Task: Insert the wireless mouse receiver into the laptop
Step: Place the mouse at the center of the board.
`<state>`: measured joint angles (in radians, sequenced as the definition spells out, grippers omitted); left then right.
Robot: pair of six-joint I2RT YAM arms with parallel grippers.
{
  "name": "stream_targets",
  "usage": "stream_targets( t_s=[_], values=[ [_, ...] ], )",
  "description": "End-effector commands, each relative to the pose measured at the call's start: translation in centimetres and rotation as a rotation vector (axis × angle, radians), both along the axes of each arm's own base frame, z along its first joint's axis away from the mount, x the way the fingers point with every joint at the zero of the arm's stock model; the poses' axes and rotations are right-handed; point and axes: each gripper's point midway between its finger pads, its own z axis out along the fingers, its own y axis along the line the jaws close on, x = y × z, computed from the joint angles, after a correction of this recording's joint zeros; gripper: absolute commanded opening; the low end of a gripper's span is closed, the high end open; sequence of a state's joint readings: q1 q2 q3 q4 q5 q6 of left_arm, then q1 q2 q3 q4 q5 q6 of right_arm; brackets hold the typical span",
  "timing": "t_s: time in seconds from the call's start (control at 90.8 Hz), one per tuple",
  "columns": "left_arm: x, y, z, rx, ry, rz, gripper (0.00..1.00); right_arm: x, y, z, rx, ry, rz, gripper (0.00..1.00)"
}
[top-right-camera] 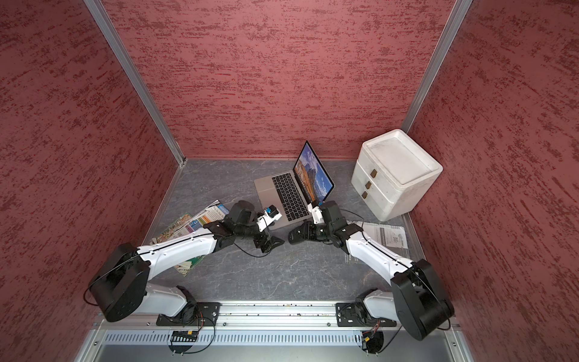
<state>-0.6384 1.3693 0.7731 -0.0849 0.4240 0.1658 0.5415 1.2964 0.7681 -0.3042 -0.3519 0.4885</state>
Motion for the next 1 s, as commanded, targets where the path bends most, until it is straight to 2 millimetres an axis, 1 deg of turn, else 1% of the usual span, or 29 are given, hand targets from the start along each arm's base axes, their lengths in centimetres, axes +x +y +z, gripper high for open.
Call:
stream_targets(
  t_s=[0.0, 0.011, 0.022, 0.066, 0.099, 0.121, 0.143, 0.176, 0.198, 0.209, 0.264, 0.32, 0.386, 0.441, 0.518, 0.562, 0.584, 0.617, 0.661, 0.716, 0.76, 0.826, 0.848, 0.859, 0.915, 0.926, 0.948, 0.992],
  values=[
    [3.2, 3.9, 2.3, -0.132, 0.144, 0.296, 1.00, -0.7, -6.3, -2.9, -0.641, -0.066, -0.006, 0.23],
    [3.4, 4.3, 2.3, -0.147, 0.159, 0.320, 1.00, -0.9, -6.3, -3.1, -0.670, -0.066, 0.000, 0.23],
    [3.8, 4.9, 2.5, -0.163, 0.171, 0.347, 1.00, -0.7, -6.8, -3.1, -0.719, -0.077, -0.009, 0.23],
    [4.8, 7.1, 2.4, -0.218, 0.225, 0.453, 1.00, -0.1, -7.0, -2.3, -0.842, -0.131, -0.012, 0.21],
    [5.4, 8.8, 2.3, -0.264, 0.265, 0.524, 1.00, 0.1, -7.0, -2.8, -0.934, -0.141, -0.002, 0.20],
    [5.6, 9.6, 2.3, -0.291, 0.284, 0.553, 1.00, 0.3, -6.9, -2.8, -0.982, -0.149, 0.004, 0.20],
    [5.8, 10.7, 2.1, -0.308, 0.296, 0.591, 1.00, 0.9, -6.7, -2.2, -1.022, -0.178, -0.009, 0.20],
    [6.0, 11.8, 2.2, -0.332, 0.301, 0.631, 1.00, 1.2, -6.5, -2.1, -1.089, -0.192, -0.011, 0.20],
    [6.1, 12.3, 2.4, -0.344, 0.297, 0.644, 1.00, 1.3, -6.7, -2.4, -1.139, -0.187, -0.005, 0.19],
    [6.1, 12.6, 2.4, -0.345, 0.295, 0.652, 1.00, 1.5, -6.6, -2.1, -1.152, -0.199, -0.014, 0.19],
    [6.0, 13.7, 2.6, -0.326, 0.259, 0.691, 1.00, 2.2, -6.1, -1.9, -1.221, -0.228, -0.024, 0.19],
    [6.0, 14.7, 2.7, -0.295, 0.227, 0.732, 1.00, 2.5, -5.1, -1.6, -1.234, -0.252, -0.029, 0.19],
    [6.0, 15.7, 2.8, -0.266, 0.200, 0.775, 1.00, 2.6, -3.3, -2.2, -1.220, -0.264, -0.009, 0.20],
    [6.0, 16.3, 2.8, -0.259, 0.187, 0.801, 1.00, 2.4, -1.4, -3.3, -1.211, -0.259, 0.031, 0.24],
    [6.0, 17.2, 2.4, -0.238, 0.176, 0.843, 1.00, 1.5, 0.9, -5.4, -1.203, -0.230, 0.080, 0.31],
    [5.9, 17.3, 2.3, -0.235, 0.173, 0.848, 1.00, 1.1, 2.3, -6.3, -1.175, -0.213, 0.096, 0.39],
    [5.9, 17.4, 2.2, -0.232, 0.171, 0.850, 1.00, 0.8, 3.1, -6.6, -1.159, -0.210, 0.106, 0.42],
    [5.9, 17.6, 2.1, -0.228, 0.171, 0.861, 1.00, 0.4, 4.0, -6.9, -1.133, -0.205, 0.119, 0.43],
    [5.8, 17.9, 1.9, -0.222, 0.171, 0.875, 1.00, 0.2, 5.2, -6.8, -1.090, -0.206, 0.125, 0.48],
    [6.0, 18.2, 1.9, -0.216, 0.163, 0.887, 1.00, -0.4, 6.8, -6.4, -1.032, -0.213, 0.142, 0.55],
    [6.1, 18.5, 2.1, -0.209, 0.148, 0.898, 1.00, -0.9, 8.0, -5.7, -0.973, -0.217, 0.166, 0.61],
    [6.4, 19.8, 2.3, -0.177, 0.115, 0.957, 1.00, -1.7, 9.6, -3.5, -0.852, -0.237, 0.178, 0.75],
    [6.5, 20.3, 2.5, -0.169, 0.099, 0.979, 1.00, -2.2, 9.9, -3.2, -0.817, -0.229, 0.189, 0.79],
    [6.5, 20.7, 2.6, -0.164, 0.091, 0.994, 1.00, -2.3, 10.2, -2.4, -0.776, -0.236, 0.185, 0.81],
    [6.8, 22.2, 3.2, -0.147, 0.035, 1.052, 1.00, -3.2, 10.5, 0.1, -0.649, -0.258, 0.189, 0.96],
    [6.8, 22.4, 3.4, -0.147, 0.021, 1.062, 1.00, -3.3, 10.4, 0.2, -0.637, -0.259, 0.190, 0.97],
    [6.8, 23.0, 3.7, -0.143, -0.005, 1.080, 1.00, -3.4, 10.4, 1.4, -0.588, -0.277, 0.180, 0.98],
    [7.0, 24.3, 4.1, -0.133, -0.051, 1.117, 1.00, -3.3, 9.4, 3.0, -0.528, -0.300, 0.154, 0.98]
  ],
)
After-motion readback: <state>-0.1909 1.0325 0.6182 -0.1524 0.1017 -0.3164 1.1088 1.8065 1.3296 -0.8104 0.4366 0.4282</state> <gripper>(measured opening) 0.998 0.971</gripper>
